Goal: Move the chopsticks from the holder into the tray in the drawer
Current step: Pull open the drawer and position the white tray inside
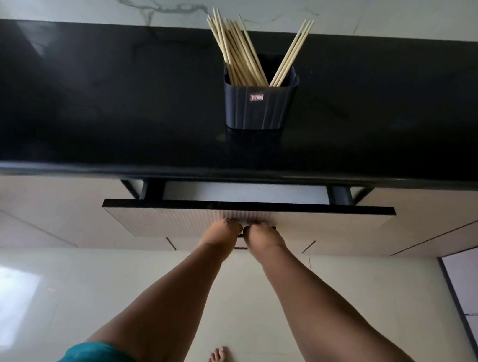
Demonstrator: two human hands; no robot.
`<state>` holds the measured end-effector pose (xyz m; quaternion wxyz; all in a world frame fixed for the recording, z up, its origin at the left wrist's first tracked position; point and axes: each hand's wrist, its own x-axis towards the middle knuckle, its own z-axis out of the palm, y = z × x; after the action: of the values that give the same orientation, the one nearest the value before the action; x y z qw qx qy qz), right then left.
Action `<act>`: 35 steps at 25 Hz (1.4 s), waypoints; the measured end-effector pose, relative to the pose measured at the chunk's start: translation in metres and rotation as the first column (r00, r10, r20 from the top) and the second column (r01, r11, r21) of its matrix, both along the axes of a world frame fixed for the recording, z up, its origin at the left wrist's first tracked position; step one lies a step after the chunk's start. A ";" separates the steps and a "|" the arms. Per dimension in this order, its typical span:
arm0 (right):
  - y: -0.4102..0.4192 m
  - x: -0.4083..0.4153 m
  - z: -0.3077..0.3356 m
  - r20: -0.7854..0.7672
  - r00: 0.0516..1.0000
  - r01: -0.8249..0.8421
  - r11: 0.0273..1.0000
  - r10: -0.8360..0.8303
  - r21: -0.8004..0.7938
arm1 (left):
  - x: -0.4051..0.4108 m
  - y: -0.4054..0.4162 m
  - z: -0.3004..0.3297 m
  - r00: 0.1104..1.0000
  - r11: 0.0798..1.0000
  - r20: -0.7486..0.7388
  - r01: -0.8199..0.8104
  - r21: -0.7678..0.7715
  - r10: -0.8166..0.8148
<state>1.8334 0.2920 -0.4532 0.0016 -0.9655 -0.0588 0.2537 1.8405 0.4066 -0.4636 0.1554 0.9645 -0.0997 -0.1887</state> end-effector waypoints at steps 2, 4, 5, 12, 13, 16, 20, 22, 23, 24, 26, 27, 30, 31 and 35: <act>0.001 -0.036 0.002 -0.010 1.000 0.014 0.998 -0.014 0.054 | -0.036 0.003 0.002 1.000 1.000 -0.028 -0.008 -0.009 0.008; 0.000 -0.079 0.006 -0.018 0.999 0.030 0.996 -0.029 0.087 | -0.078 0.006 0.006 0.999 1.000 -0.038 0.003 -0.003 -0.003; 0.001 -0.099 0.008 -0.024 0.999 0.045 0.993 -0.043 0.111 | -0.098 0.006 0.007 0.995 0.998 -0.090 -0.049 -0.033 0.046; 0.003 -0.232 0.011 -0.072 0.997 0.008 0.990 0.002 0.139 | -0.234 0.011 0.001 0.982 0.982 -0.107 -0.168 -0.083 0.159; 0.003 -0.249 0.011 -0.077 0.997 0.000 0.990 0.011 0.141 | -0.252 0.012 0.003 0.973 0.975 -0.139 -0.200 -0.100 0.186; 0.004 -0.285 0.010 -0.092 0.996 0.001 0.989 0.013 0.145 | -0.289 0.014 0.002 0.951 0.952 -0.196 -0.270 -0.144 0.240; 0.006 -0.329 0.007 -0.105 0.994 -0.015 0.989 0.030 0.149 | -0.332 0.016 -0.002 0.961 0.975 -0.197 -0.212 -0.072 0.195; 0.008 -0.348 0.007 -0.110 0.993 -0.035 0.990 0.050 0.134 | -0.351 0.019 -0.003 0.964 0.977 -0.189 -0.204 -0.062 0.189; 0.008 -0.355 0.008 -0.106 0.993 -0.033 0.991 0.047 0.133 | -0.358 0.020 -0.004 0.968 0.978 -0.174 -0.197 -0.067 0.183; 0.008 -0.358 0.009 -0.104 0.994 -0.005 0.990 0.020 0.139 | -0.363 0.021 -0.004 0.972 0.980 -0.161 -0.186 -0.071 0.172; 0.009 -0.359 0.012 -0.093 0.995 0.035 0.988 -0.021 0.151 | -0.365 0.021 0.000 0.977 0.986 -0.158 -0.154 -0.058 0.144; 0.008 -0.360 0.015 -0.098 0.995 0.033 0.988 -0.019 0.148 | -0.364 0.021 0.003 0.979 0.990 -0.161 -0.136 -0.045 0.127; 0.003 -0.369 0.023 -0.084 0.996 0.055 0.986 -0.042 0.158 | -0.365 0.020 0.013 0.984 0.999 -0.170 -0.052 -0.007 0.050; 0.000 -0.372 0.027 -0.072 0.995 0.081 0.983 -0.069 0.166 | -0.367 0.020 0.018 0.987 1.000 -0.161 -0.023 -0.010 0.021; 0.005 -0.364 0.064 -0.059 0.988 0.148 0.980 -0.141 0.136 | -0.372 0.024 0.049 0.996 0.990 -0.064 -0.068 -0.122 0.060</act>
<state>1.4695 0.2972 -0.3897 0.0894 -0.9582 -0.0063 0.2718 1.4684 0.4303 -0.4146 0.2240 0.9496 -0.0755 -0.2059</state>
